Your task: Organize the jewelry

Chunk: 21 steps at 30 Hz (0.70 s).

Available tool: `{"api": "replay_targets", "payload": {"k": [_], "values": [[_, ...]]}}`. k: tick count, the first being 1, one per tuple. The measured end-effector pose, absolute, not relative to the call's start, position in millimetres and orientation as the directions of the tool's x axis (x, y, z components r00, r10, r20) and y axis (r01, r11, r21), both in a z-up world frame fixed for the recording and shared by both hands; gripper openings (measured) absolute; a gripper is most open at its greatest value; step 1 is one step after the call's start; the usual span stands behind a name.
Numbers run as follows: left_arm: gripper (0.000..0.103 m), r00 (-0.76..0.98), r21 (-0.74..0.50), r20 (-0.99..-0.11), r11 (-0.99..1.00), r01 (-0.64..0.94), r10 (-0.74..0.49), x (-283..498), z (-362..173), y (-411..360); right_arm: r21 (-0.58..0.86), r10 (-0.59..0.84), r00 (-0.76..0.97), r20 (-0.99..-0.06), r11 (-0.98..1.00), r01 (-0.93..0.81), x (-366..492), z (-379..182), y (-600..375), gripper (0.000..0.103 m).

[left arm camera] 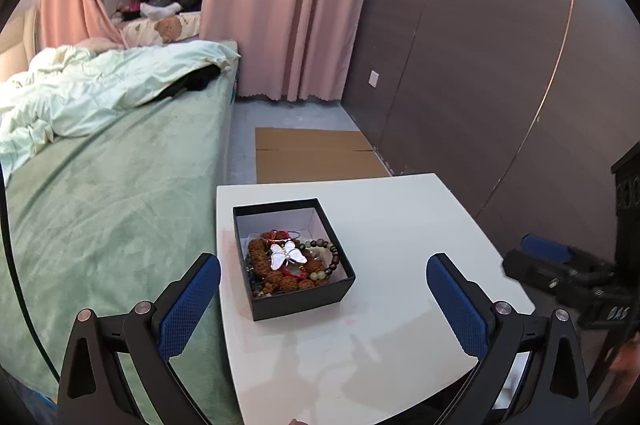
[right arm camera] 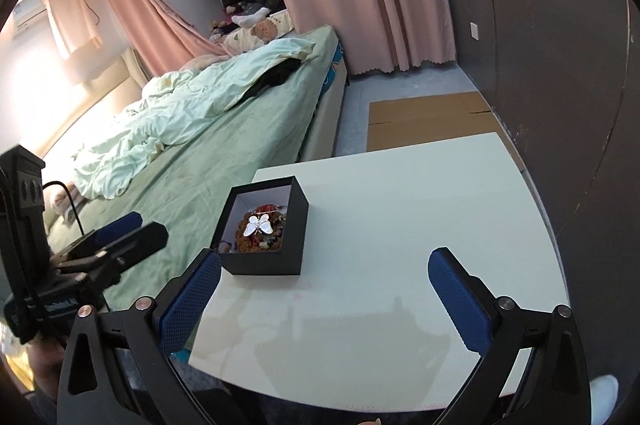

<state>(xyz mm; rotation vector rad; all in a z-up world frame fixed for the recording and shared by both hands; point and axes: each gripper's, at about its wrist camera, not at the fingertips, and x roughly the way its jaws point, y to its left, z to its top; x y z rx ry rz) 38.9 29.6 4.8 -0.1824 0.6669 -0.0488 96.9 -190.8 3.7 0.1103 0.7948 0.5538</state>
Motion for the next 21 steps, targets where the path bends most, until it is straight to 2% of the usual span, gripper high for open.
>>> {"api": "replay_targets", "payload": {"k": [21], "values": [[0.103,0.799,-0.139,-0.596,0.99,0.001,-0.085,36,11,14,0.318,0.522,0.595,-0.611,0.85,-0.419,85,14,-218,0.103]]}}
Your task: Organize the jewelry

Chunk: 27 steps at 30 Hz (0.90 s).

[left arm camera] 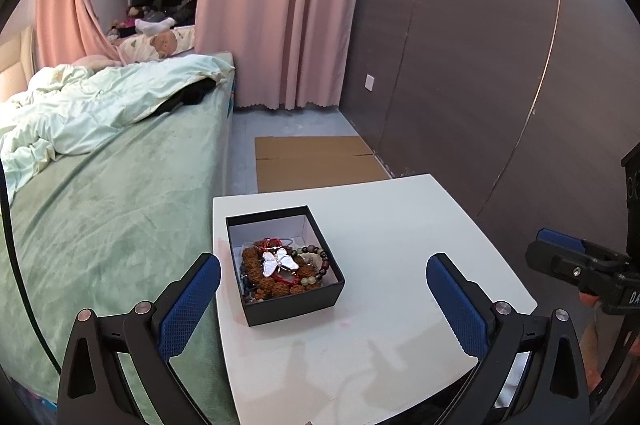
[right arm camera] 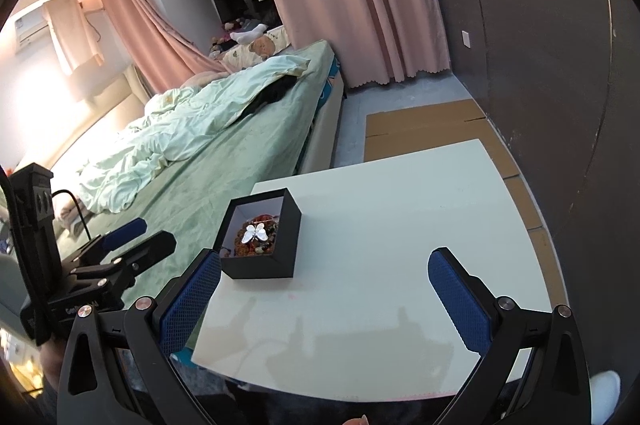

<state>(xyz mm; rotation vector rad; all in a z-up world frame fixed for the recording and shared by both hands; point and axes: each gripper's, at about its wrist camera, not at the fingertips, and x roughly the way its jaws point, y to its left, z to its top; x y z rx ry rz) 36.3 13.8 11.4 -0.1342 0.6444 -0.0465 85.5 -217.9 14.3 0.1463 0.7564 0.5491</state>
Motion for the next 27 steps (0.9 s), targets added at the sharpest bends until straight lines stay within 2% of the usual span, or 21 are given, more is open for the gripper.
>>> {"api": "replay_targets", "payload": {"k": [27], "values": [[0.103,0.81,-0.133,-0.583,0.991,-0.023,-0.06,30.4,16.1,18.9,0.301,0.509,0.614,-0.603,0.858,-0.417,85.0,13.1,-211.8,0.103]]}}
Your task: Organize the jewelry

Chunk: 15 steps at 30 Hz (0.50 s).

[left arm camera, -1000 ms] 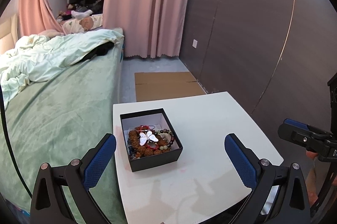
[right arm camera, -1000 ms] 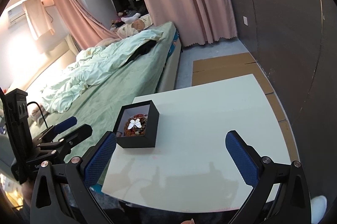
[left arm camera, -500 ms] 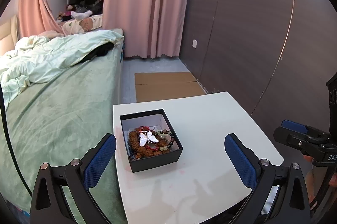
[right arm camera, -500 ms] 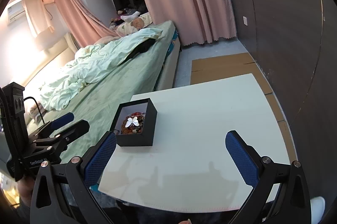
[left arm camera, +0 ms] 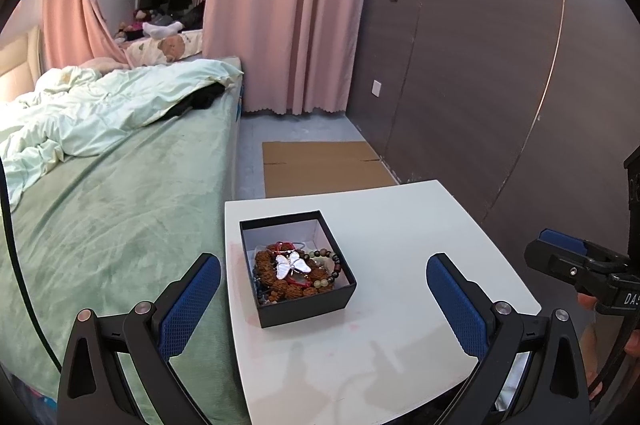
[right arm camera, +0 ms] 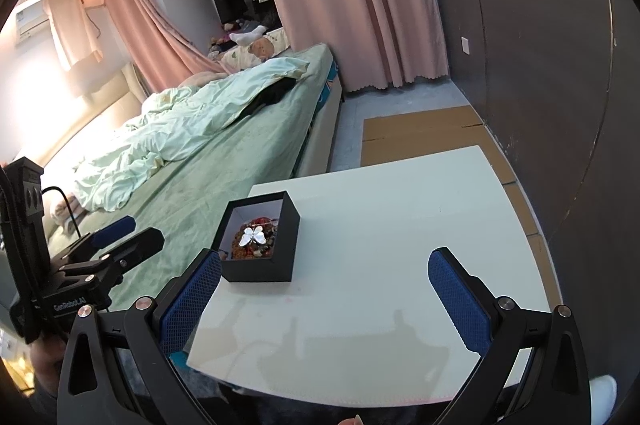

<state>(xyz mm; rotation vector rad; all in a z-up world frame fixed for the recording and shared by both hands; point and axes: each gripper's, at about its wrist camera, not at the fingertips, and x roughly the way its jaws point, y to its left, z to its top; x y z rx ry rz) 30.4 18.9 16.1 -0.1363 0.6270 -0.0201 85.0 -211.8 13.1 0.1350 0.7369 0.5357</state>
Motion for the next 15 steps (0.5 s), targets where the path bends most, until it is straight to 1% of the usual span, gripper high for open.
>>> {"api": "replay_targets", "payload": {"k": [11,15], "values": [[0.103,0.813,-0.133,-0.58,0.991,-0.025,-0.058,26.7,18.0,22.5,0.299,0.512,0.618,-0.596,0.857,-0.42,84.6,17.1,-207.5,0.103],[0.103,0.822,-0.135,-0.566,0.991,-0.024,-0.057,21.8,21.2,24.4,0.297,0.514,0.624,-0.589,0.855,-0.424,84.0,18.7,-206.9,0.103]]}}
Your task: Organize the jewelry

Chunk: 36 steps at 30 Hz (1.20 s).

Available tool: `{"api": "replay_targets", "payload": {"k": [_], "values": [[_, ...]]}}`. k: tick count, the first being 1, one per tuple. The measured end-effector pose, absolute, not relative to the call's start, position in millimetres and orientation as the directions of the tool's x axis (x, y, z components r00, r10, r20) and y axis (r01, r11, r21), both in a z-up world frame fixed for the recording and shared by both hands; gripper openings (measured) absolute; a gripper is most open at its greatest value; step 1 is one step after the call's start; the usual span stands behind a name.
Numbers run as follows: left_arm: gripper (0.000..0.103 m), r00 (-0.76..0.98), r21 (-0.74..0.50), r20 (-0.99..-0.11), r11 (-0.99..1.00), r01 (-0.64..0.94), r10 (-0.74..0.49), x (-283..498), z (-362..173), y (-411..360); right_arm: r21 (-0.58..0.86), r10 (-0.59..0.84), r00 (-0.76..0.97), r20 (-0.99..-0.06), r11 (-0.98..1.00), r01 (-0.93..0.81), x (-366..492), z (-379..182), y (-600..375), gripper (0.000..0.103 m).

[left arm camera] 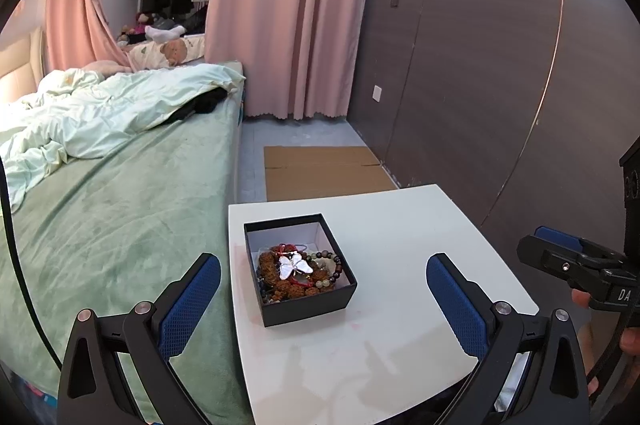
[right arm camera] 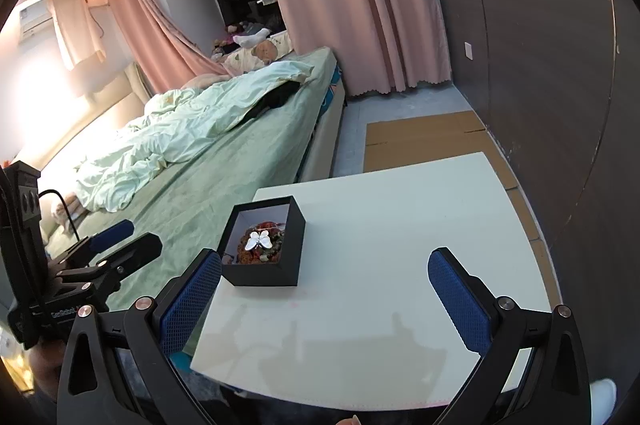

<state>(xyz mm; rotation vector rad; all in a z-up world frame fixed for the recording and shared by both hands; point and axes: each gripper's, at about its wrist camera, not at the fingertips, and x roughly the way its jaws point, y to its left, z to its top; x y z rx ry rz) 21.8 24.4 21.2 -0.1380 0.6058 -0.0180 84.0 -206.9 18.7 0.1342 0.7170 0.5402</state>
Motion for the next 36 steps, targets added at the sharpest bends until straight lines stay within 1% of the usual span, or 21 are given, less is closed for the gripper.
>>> {"api": "replay_targets", "payload": {"k": [5,12,16,23,32,36], "values": [[0.103,0.829,-0.133,-0.556,0.991,-0.021,-0.058,15,23,23,0.289,0.519,0.639,-0.568,0.853,-0.435,78,21,-208,0.103],[0.103,0.828,-0.116,-0.558,0.993,-0.015,-0.053,11,24,21,0.283,0.515,0.637,-0.574,0.854,-0.436,76,19,-210,0.103],[0.103,0.838,-0.1,-0.544,0.995,-0.016,-0.041,5,26,17,0.281,0.517,0.64,-0.569,0.853,-0.439,75,18,-211,0.103],[0.103,0.844,-0.1,-0.536,0.995,-0.02,-0.037,2,26,19,0.264,0.519,0.664,-0.539,0.852,-0.451,70,20,-214,0.103],[0.103,0.845,-0.102,-0.535,0.994,-0.043,-0.018,3,24,22,0.248,0.516,0.67,-0.534,0.853,-0.459,67,21,-213,0.103],[0.103,0.841,-0.117,-0.541,0.993,-0.035,-0.034,5,23,22,0.249,0.516,0.672,-0.531,0.853,-0.458,66,23,-212,0.103]]}}
